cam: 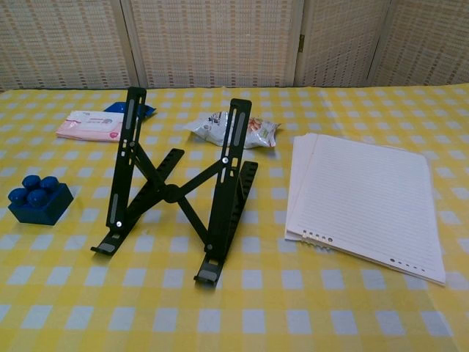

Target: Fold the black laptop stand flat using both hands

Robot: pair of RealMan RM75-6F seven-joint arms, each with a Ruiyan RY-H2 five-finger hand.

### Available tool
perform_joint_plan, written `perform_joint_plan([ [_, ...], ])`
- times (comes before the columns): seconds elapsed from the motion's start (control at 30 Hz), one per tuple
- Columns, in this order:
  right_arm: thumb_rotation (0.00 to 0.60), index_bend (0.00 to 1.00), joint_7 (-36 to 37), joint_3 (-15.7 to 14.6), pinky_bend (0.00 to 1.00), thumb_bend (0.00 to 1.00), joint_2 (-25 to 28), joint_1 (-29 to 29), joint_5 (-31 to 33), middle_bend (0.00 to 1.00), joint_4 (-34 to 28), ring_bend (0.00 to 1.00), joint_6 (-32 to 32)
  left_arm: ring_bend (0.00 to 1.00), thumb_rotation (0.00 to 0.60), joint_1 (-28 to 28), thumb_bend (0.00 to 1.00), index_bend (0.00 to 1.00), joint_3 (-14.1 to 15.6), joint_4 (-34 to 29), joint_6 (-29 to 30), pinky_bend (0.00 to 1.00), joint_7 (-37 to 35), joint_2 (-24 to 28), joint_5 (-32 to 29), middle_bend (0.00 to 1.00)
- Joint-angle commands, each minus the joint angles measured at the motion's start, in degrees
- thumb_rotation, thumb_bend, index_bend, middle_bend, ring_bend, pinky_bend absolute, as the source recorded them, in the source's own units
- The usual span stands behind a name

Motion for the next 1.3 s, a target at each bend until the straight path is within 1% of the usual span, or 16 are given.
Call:
perform_joint_plan([
  [0.03,0.6,0.0,0.22,-0.05,0.0,0.04,0.01,0.09,-0.1,0.0,0.05,0.05,-0.12,0.0,0.6,-0.04,0.19,0.06,0.0,-0.04,0.02,0.0,-0.21,0.07,0.15,0.01],
  [0.27,0.6,0.0,3.53,-0.68,0.0,0.04,1.32,0.92,-1.83,0.0,-1.33,0.05,-1.28,0.0,0.6,-0.1,0.19,0.06,0.17,-0.27,0.36,0.0,-1.08,0.21,1.02,0.01],
  [0.43,0.6,0.0,7.26,-1.29,0.0,0.04,2.71,2.84,-3.48,0.0,-2.76,0.06,-4.2,0.0,0.6,-0.41,0.19,0.06,0.29,-0.67,0.25,0.0,-0.93,0.56,1.73,0.02],
  [0.63,0.6,0.0,14.65,-2.17,0.0,0.04,3.67,7.07,-4.9,0.01,-3.63,0.07,-11.15,0.0,0.6,-0.99,0.19,0.07,0.38,-1.06,-0.01,0.0,-1.59,0.83,2.81,0.02],
  [0.73,0.6,0.0,20.43,-2.49,0.0,0.05,3.95,9.67,-5.68,0.01,-3.67,0.08,-14.85,0.01,0.6,-1.95,0.2,0.07,0.52,-1.41,-0.86,0.0,-3.19,1.19,4.12,0.03],
  [0.77,0.6,0.0,22.6,-2.61,0.0,0.06,3.95,10.63,-6.08,0.01,-3.41,0.08,-16.03,0.01,0.6,-2.5,0.21,0.07,0.49,-1.59,-1.25,0.0,-4.35,1.29,4.79,0.03],
  [0.83,0.6,0.0,24.53,-2.76,0.0,0.09,3.75,11.73,-6.77,0.01,-2.8,0.07,-17.1,0.02,0.6,-3.54,0.24,0.08,0.45,-1.82,-2.16,0.0,-6.72,1.43,5.8,0.04],
  [0.9,0.6,0.0,26.13,-2.78,0.0,0.09,3.22,12.61,-7.35,0.01,-2.23,0.07,-17.49,0.02,0.6,-5.05,0.25,0.09,0.49,-2.17,-3.92,0.0,-9.32,1.95,6.79,0.05],
  [1.03,0.6,0.0,30.7,-2.87,0.0,0.09,1.91,14.3,-8.3,0.01,-1.31,0.08,-18.22,0.03,0.6,-7.85,0.25,0.09,0.08,-2.66,-6.68,0.0,-12.28,2.64,8.11,0.05],
  [1.17,0.6,0.0,32.37,-4.0,0.0,0.09,1.64,15.9,-10.55,0.01,-0.42,0.07,-19.07,0.04,0.6,-11.95,0.25,0.09,-1.08,-1.93,-11.57,0.01,-20.44,2.3,7.51,0.05],
  [1.3,0.6,0.0,32.42,-4.76,0.0,0.09,1.27,15.5,-11.37,0.01,0.33,0.07,-17.27,0.04,0.6,-17.17,0.25,0.08,-2.14,0.03,-18.29,0.05,-29.71,2.08,6.9,0.06],
])
